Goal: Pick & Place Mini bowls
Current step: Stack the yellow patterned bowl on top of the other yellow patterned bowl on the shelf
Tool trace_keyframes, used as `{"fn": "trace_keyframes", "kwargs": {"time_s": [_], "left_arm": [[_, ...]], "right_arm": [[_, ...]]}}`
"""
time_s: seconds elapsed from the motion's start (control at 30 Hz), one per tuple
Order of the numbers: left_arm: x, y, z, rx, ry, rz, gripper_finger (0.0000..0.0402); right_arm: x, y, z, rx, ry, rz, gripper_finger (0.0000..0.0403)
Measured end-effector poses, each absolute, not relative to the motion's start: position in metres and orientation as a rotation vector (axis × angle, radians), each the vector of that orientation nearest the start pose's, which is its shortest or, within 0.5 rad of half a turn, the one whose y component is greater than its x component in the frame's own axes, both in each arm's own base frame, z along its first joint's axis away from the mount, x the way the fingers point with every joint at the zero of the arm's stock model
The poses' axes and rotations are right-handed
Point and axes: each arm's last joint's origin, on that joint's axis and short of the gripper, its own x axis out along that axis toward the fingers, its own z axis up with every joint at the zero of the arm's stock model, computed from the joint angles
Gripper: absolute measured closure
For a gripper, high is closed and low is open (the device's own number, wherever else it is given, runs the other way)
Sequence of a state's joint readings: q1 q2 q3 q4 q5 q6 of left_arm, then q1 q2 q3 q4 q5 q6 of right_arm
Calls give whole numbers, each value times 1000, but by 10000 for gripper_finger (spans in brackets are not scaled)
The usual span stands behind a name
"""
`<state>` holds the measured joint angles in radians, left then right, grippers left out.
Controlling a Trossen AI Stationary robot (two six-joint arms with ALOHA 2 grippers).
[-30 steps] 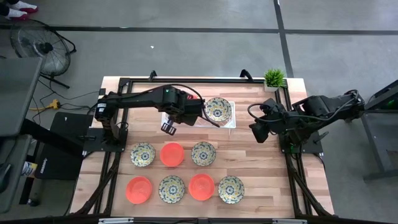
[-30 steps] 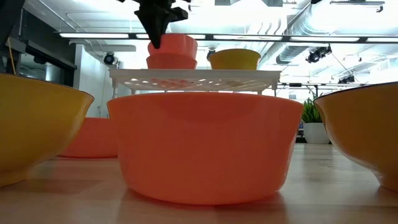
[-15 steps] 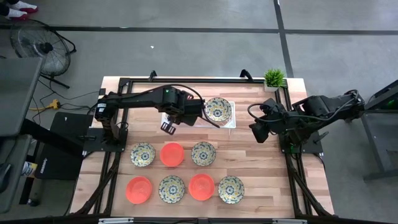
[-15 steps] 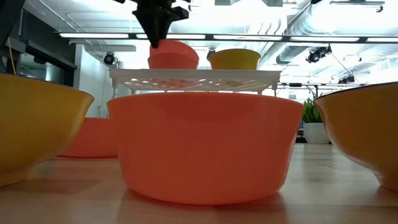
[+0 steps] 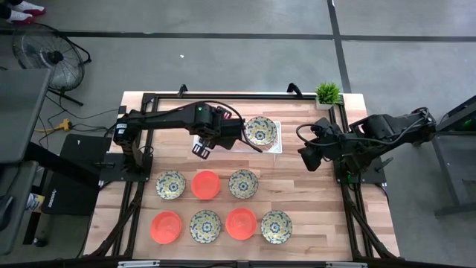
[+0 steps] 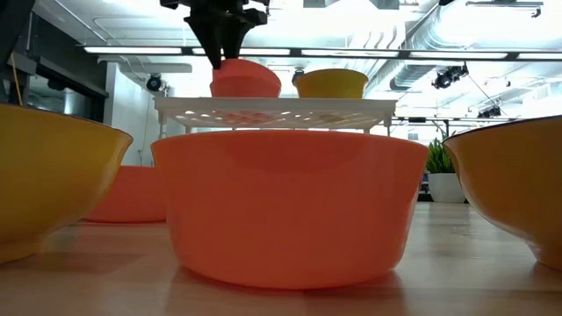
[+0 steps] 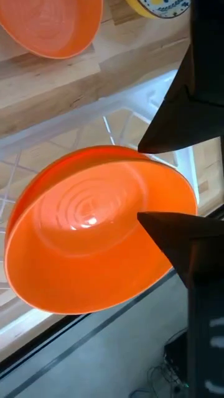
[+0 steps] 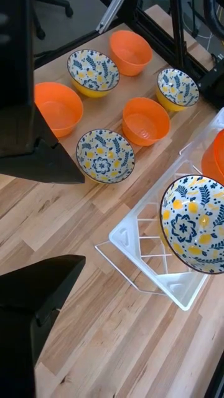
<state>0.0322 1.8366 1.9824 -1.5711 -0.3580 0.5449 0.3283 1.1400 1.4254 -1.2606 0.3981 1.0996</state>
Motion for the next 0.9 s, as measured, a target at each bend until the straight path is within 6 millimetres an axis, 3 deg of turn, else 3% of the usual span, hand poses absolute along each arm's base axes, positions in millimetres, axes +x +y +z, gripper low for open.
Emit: {"fn": "trace_keyframes", "kwargs": {"time_s": [0.17, 0.47, 0.8, 0.9], "left_arm": [[336, 22, 361, 701, 1484, -41, 243], [333, 21, 395, 651, 1340, 20, 243], [332, 22, 398, 536, 1319, 162, 246], [327, 22, 407, 524, 1270, 179, 258]], "right_arm": [[175, 48, 392, 675, 756, -539, 217], [175, 48, 392, 679, 762, -534, 217], [175, 47, 392, 668, 746, -550, 217], [175, 47, 392, 668, 746, -550, 217]]}}
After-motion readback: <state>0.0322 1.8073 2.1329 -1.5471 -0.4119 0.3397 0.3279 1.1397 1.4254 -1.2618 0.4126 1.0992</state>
